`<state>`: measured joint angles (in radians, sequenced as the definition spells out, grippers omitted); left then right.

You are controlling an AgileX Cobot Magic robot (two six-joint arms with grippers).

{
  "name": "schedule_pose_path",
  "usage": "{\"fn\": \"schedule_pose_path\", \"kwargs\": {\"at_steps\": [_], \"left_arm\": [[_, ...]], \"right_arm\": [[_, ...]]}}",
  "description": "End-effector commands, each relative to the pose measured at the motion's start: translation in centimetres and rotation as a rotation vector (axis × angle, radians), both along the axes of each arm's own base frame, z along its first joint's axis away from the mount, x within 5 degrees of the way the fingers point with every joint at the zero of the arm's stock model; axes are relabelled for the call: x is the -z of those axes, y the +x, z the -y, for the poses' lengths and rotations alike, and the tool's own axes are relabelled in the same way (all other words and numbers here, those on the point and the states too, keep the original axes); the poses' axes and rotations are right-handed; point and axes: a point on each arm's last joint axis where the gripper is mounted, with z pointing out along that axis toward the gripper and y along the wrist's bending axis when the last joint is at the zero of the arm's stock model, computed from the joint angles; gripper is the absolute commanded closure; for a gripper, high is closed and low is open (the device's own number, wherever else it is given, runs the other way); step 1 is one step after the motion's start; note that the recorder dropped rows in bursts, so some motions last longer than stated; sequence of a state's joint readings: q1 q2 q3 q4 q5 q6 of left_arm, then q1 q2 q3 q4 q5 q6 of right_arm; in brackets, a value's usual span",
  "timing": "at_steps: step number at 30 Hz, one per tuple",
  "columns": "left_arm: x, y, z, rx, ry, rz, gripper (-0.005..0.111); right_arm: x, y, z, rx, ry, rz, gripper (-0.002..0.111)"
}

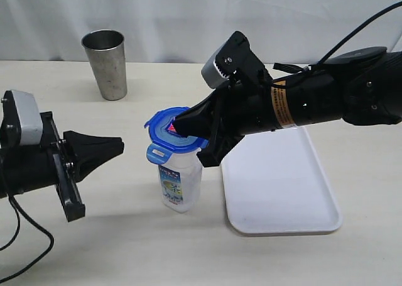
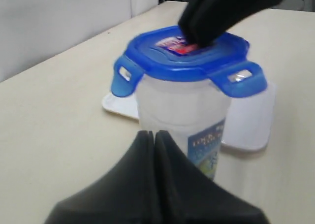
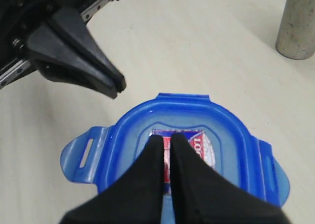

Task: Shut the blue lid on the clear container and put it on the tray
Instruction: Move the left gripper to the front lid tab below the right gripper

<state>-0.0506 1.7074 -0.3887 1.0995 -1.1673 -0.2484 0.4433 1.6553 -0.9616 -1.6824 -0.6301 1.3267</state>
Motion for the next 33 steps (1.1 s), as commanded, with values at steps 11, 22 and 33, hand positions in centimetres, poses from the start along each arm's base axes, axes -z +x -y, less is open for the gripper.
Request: {"fn": "schedule_pose_path", "kwargs": {"at_steps": [11, 22, 33], "left_arm": [[7.0, 1.7, 1.1, 0.117, 0.028, -0.127, 0.074], [6.3, 3.2, 5.3, 0.168, 0.046, -0.027, 0.01], [6.3, 4.9, 8.2, 0.196, 0.169, 0.02, 0.01]], "right_arm": [[0.9, -0.1, 0.1, -0.002, -0.044, -0.029, 0.104], [0.9, -0.1, 0.2, 0.005, -0.046, -0.03, 0.104], [0.9, 0.1, 0.2, 0.04, -0.041, -0.053, 0.104]]}}
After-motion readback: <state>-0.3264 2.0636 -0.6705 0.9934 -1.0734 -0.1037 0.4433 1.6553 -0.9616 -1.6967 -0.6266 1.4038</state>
